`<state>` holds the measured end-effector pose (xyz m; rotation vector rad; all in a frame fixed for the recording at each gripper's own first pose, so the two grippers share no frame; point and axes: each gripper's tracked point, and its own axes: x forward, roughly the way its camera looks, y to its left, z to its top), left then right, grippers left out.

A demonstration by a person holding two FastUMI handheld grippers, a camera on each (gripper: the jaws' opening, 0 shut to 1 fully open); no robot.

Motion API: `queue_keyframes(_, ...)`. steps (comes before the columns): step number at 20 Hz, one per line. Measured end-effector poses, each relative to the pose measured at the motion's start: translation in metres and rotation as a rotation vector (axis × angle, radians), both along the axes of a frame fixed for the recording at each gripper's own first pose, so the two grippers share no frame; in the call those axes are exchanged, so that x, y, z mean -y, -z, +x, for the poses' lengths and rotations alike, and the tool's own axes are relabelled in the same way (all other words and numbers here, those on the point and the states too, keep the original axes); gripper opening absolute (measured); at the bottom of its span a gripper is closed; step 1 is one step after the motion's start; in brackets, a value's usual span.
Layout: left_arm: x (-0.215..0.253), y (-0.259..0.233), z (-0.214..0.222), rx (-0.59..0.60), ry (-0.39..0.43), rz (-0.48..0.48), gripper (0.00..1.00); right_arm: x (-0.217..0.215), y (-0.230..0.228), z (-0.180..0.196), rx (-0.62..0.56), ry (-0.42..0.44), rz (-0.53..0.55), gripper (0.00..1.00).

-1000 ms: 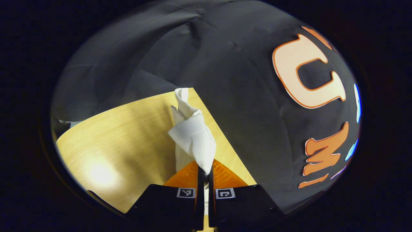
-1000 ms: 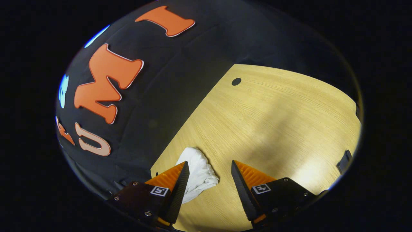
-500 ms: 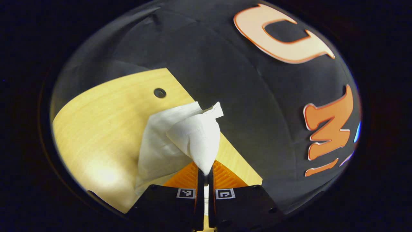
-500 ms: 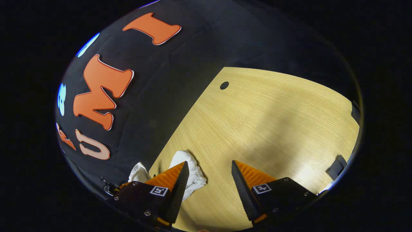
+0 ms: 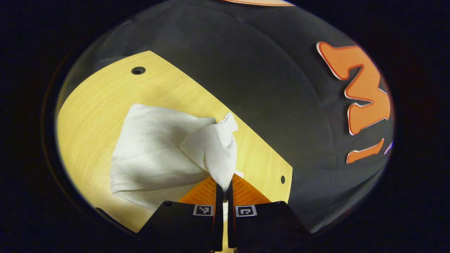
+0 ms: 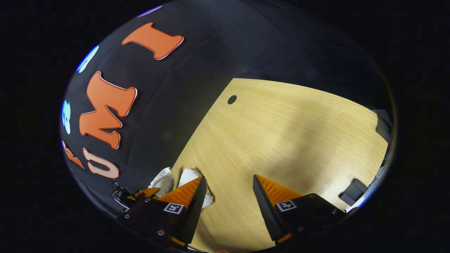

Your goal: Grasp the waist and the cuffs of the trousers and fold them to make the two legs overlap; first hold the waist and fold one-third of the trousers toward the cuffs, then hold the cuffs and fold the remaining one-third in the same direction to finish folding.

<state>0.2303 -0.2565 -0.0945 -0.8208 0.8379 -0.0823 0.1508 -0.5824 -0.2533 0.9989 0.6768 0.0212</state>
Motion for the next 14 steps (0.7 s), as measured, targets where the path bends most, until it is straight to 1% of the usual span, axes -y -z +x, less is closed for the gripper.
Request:
queue_keyframes(1, 0.017, 0.000, -0.001, 0.006, 0.030, 0.007, 0.09, 0.004, 0.001, 0.000, -0.003, 0.003, 0.002, 0.80)
queue_keyframes(3, 0.053, 0.011, -0.010, 0.007, 0.119, 0.047, 0.09, 0.011, 0.003, 0.004, -0.004, 0.004, 0.009, 0.80)
queue_keyframes(4, 0.068, 0.020, -0.018, -0.001, 0.168, 0.083, 0.09, 0.013, 0.005, 0.006, -0.005, 0.002, 0.013, 0.80)
queue_keyframes(5, 0.074, 0.033, -0.023, -0.005, 0.210, 0.124, 0.07, 0.012, 0.004, 0.009, -0.003, -0.003, 0.019, 0.80)
queue_keyframes(6, 0.084, 0.048, -0.030, -0.013, 0.261, 0.164, 0.09, 0.012, 0.005, 0.013, -0.004, -0.010, 0.024, 0.80)
queue_keyframes(8, 0.098, 0.075, -0.046, -0.018, 0.376, 0.260, 0.09, 0.005, 0.005, 0.020, -0.002, -0.035, 0.033, 0.80)
queue_keyframes(10, 0.113, 0.100, -0.061, -0.021, 0.506, 0.371, 0.13, -0.004, 0.004, 0.025, 0.002, -0.069, 0.038, 0.80)
queue_keyframes(11, 0.122, 0.108, -0.068, -0.019, 0.564, 0.408, 0.19, -0.011, 0.004, 0.028, 0.004, -0.088, 0.038, 0.80)
queue_keyframes(12, 0.136, 0.113, -0.078, -0.016, 0.617, 0.415, 0.17, -0.018, 0.002, 0.029, 0.009, -0.110, 0.041, 0.80)
queue_keyframes(13, 0.152, 0.116, -0.086, -0.009, 0.661, 0.409, 0.38, -0.024, 0.001, 0.030, 0.011, -0.129, 0.038, 0.80)
queue_keyframes(14, 0.165, 0.117, -0.091, 0.001, 0.688, 0.419, 0.59, -0.032, -0.001, 0.033, 0.019, -0.150, 0.034, 0.80)
